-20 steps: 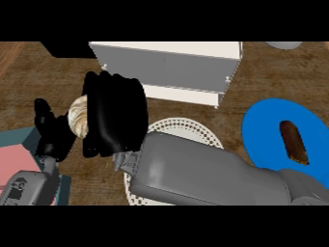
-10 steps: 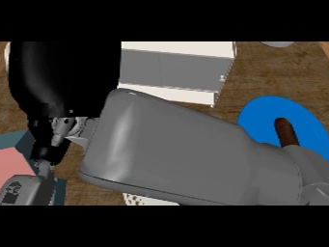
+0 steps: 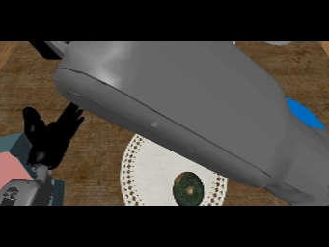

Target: Pick the cupcake from the placemat and place it in the tiered shelf

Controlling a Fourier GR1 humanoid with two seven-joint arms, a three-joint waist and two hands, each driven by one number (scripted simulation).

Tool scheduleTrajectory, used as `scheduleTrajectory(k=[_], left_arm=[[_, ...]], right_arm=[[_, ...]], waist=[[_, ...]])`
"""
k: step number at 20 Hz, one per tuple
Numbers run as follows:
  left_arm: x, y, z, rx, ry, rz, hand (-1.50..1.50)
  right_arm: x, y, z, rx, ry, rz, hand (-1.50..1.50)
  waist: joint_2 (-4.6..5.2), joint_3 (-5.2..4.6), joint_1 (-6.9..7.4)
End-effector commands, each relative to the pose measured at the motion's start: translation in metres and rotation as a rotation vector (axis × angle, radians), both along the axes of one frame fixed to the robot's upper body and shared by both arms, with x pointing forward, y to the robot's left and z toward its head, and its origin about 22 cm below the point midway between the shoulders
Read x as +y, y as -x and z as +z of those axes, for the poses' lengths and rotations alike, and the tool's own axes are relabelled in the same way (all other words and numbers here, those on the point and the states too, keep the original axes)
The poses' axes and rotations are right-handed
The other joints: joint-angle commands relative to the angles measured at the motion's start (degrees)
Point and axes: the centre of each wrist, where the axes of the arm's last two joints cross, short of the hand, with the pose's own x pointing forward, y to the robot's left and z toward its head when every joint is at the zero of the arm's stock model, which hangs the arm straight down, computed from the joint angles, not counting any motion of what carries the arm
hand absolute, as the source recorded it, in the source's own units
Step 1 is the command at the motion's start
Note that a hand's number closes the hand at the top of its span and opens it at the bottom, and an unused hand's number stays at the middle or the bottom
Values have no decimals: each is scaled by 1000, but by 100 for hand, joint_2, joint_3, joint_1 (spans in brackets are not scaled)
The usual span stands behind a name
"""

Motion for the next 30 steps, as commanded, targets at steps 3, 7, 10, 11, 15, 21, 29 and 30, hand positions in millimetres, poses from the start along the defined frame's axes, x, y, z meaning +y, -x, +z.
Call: scheduleTrajectory(k=[3, 7, 10, 11, 15, 21, 29, 30], left_arm=[[19, 19, -27, 98, 4, 66, 0], [10, 28, -37, 98, 11, 48, 0], [18, 26, -33, 96, -7, 73, 0], [9, 23, -41, 101, -2, 64, 0], [7, 4, -39, 87, 16, 57, 0], [21, 8, -30, 88, 9, 60, 0], [15, 20, -48, 103, 14, 46, 0], [9, 14, -34, 89, -1, 47, 0]], right_arm=[[-22, -30, 20, 119, -22, -148, 150], [-34, -50, 24, 143, -7, -128, 150], [-30, -51, 12, 179, 42, -103, 150], [-39, -60, 24, 166, 67, -99, 150], [-40, -75, -1, 184, 80, -98, 150], [-60, -102, -10, 163, 94, -144, 150], [-70, -117, -30, 141, 84, -123, 150], [-67, -114, -22, 115, 90, -126, 150]], waist=[[77, -73, 26], [96, -75, 79], [75, -70, 29], [111, -77, 52], [132, -78, -2], [151, -78, 136], [143, -76, 100], [120, -72, 100]])
